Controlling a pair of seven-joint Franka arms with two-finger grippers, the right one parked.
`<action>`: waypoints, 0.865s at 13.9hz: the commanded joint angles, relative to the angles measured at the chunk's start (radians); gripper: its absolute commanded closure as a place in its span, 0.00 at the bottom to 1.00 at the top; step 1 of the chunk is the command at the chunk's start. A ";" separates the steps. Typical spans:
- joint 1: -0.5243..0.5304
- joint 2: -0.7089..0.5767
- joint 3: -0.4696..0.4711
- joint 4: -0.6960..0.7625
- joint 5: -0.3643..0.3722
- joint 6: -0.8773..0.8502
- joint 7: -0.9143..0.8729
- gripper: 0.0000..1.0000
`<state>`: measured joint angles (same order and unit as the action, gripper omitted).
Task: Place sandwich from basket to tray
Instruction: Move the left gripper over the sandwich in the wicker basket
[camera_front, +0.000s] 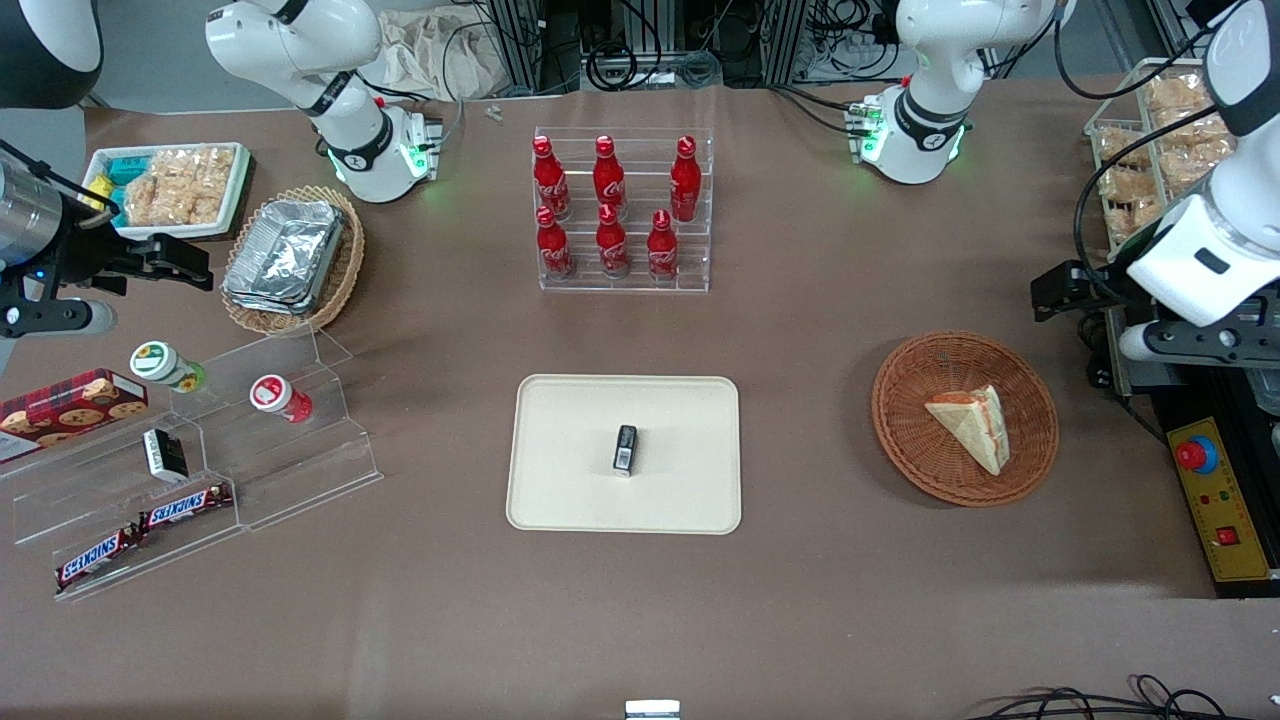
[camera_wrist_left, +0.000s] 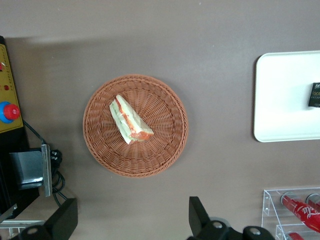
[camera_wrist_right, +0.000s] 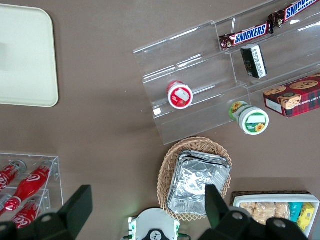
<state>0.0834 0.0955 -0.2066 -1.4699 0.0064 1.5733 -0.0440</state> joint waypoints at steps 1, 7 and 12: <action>0.013 0.013 0.006 0.034 -0.019 -0.024 0.001 0.00; 0.016 0.059 0.009 -0.015 -0.011 0.009 -0.213 0.00; 0.021 0.050 0.012 -0.164 -0.005 0.191 -0.376 0.00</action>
<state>0.0982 0.1658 -0.1965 -1.5950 0.0058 1.7275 -0.3693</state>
